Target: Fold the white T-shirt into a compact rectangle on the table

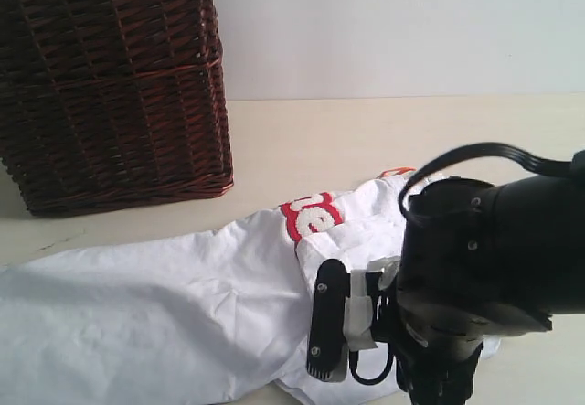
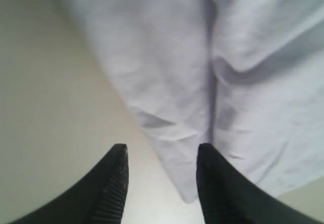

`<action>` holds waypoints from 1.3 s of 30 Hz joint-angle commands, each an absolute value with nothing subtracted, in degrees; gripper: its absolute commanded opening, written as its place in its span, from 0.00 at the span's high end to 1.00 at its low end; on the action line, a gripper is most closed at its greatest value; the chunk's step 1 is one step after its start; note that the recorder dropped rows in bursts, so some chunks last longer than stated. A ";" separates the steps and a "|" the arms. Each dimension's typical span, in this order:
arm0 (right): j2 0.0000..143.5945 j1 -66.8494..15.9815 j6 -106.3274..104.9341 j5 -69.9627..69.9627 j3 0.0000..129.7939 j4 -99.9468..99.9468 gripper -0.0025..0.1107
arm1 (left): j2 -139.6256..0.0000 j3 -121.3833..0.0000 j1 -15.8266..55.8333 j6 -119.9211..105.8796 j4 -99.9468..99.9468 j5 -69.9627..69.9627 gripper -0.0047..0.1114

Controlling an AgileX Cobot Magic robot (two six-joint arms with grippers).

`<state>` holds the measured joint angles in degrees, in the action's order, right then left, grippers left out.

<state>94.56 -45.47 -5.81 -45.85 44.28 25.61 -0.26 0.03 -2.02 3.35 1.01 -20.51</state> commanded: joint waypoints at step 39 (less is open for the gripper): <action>94.57 -45.21 -8.92 -51.57 55.67 35.50 0.93 | 0.00 0.00 -2.23 3.23 0.61 -20.14 0.96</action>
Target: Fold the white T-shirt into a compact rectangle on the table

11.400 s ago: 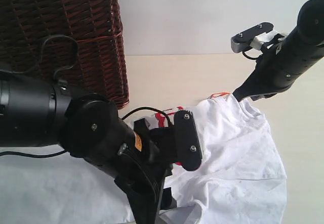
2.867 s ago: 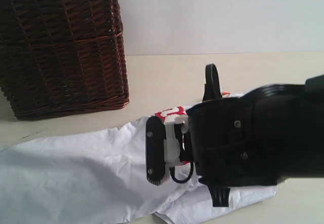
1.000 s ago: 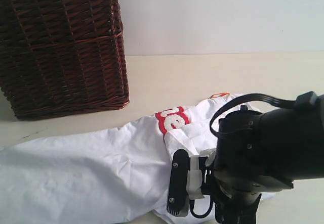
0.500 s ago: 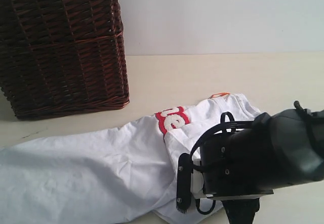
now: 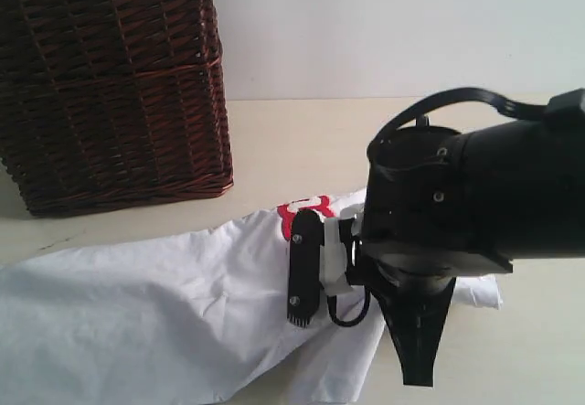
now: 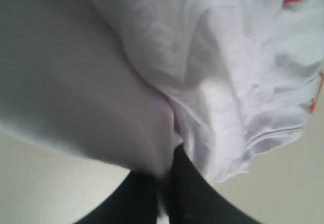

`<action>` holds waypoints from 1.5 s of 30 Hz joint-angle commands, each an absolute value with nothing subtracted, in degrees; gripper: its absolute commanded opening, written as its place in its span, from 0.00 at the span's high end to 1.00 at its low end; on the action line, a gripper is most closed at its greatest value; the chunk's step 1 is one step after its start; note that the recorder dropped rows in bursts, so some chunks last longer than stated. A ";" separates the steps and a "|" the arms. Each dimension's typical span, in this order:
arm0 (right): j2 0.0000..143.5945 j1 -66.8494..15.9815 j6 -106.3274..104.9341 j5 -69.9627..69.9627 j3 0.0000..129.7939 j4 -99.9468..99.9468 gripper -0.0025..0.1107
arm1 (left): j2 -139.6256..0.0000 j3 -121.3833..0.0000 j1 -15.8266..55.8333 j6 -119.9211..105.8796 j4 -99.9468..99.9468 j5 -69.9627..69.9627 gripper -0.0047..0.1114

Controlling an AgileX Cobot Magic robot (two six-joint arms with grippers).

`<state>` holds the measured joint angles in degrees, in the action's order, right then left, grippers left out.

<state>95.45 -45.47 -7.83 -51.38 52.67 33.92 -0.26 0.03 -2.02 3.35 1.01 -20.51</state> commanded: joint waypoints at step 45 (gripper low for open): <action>101.88 -40.67 -15.40 -52.00 52.41 12.98 0.98 | 0.00 0.00 -2.23 3.23 0.61 -20.14 0.96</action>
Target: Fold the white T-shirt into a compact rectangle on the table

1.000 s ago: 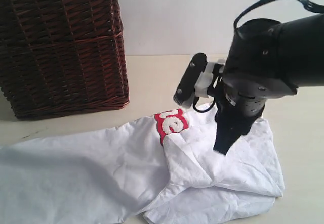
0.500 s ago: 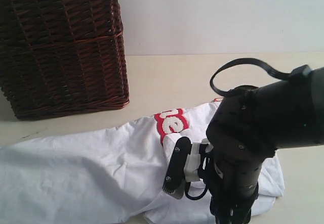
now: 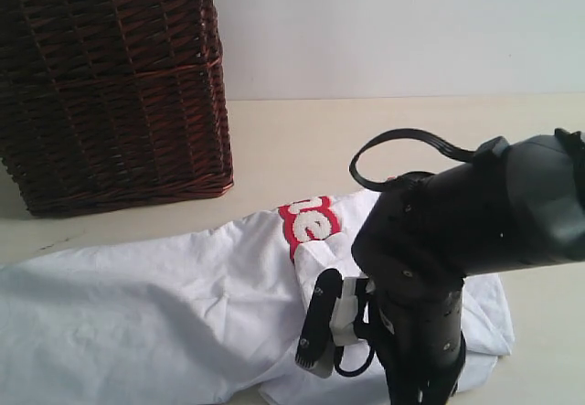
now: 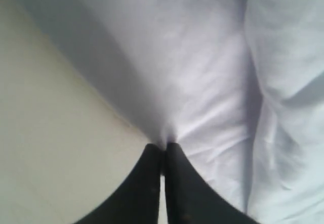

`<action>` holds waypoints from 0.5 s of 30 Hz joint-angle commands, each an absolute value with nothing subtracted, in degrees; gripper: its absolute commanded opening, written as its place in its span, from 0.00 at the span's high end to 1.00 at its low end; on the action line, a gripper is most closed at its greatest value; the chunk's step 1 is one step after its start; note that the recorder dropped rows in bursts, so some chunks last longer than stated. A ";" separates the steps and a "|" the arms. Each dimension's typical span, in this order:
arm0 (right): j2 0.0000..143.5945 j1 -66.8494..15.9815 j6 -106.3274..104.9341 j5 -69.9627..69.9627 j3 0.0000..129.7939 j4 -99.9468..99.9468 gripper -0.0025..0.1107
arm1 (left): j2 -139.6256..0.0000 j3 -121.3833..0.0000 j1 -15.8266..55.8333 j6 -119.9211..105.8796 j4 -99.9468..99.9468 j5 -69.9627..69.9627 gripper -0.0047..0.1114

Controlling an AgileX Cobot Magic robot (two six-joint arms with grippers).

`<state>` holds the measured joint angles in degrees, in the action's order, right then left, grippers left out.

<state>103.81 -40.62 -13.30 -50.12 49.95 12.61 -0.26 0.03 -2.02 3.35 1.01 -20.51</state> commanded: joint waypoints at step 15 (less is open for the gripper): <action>96.99 -40.54 2.98 -47.85 59.82 43.55 0.98 | 0.00 0.00 -2.23 3.23 0.61 -20.14 0.96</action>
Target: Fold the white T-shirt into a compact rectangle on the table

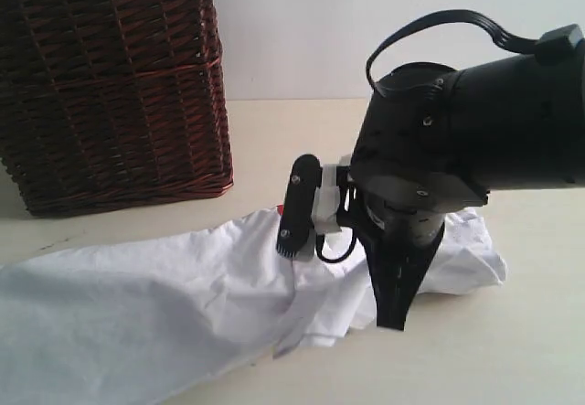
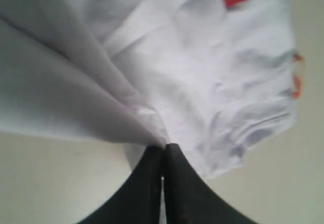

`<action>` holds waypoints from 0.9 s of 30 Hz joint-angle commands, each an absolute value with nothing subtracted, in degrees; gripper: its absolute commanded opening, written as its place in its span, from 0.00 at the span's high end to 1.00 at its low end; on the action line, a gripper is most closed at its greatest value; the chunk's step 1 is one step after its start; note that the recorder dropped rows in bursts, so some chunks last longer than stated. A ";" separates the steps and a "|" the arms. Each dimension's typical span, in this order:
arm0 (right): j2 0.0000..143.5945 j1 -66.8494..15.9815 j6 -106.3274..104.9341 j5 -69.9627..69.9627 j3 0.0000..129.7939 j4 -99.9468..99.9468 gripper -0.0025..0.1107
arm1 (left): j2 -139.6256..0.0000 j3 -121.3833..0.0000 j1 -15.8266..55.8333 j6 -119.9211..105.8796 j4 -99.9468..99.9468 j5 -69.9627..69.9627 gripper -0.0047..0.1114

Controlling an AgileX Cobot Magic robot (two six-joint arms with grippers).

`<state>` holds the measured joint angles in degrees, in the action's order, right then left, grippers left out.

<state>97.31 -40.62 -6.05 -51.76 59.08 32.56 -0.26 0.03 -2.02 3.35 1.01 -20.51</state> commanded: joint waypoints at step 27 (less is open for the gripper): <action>97.28 -35.35 8.07 -42.65 59.82 31.27 0.69 | 0.00 0.00 -2.23 3.23 0.61 -20.14 0.96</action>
<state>101.00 -35.48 18.39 -44.11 59.40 44.40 -0.26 0.03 -2.02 3.35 1.01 -20.51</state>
